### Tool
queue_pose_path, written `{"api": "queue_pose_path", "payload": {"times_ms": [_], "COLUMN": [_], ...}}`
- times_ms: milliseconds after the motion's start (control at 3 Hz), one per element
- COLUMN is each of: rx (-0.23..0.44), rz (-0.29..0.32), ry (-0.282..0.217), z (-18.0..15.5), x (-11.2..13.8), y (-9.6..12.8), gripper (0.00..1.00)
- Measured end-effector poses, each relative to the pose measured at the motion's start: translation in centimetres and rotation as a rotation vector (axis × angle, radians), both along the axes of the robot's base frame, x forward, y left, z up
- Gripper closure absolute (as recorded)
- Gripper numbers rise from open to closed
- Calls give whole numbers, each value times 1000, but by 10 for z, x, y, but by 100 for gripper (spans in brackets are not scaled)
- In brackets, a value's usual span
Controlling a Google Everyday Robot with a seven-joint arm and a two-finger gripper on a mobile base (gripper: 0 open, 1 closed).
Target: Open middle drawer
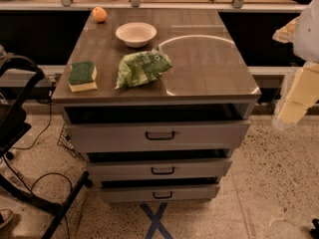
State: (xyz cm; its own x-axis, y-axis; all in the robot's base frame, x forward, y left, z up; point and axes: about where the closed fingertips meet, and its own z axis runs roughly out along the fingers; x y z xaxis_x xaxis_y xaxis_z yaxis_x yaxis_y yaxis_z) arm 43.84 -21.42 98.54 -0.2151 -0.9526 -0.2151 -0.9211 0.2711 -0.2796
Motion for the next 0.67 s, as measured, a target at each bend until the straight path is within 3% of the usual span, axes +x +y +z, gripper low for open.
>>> {"api": "queue_pose_path", "payload": {"times_ms": [667], "rx": [18], "rz": [10], "ry": [-12], "z": [-13], "x": [-3], "y": [4], "gripper": [0]}}
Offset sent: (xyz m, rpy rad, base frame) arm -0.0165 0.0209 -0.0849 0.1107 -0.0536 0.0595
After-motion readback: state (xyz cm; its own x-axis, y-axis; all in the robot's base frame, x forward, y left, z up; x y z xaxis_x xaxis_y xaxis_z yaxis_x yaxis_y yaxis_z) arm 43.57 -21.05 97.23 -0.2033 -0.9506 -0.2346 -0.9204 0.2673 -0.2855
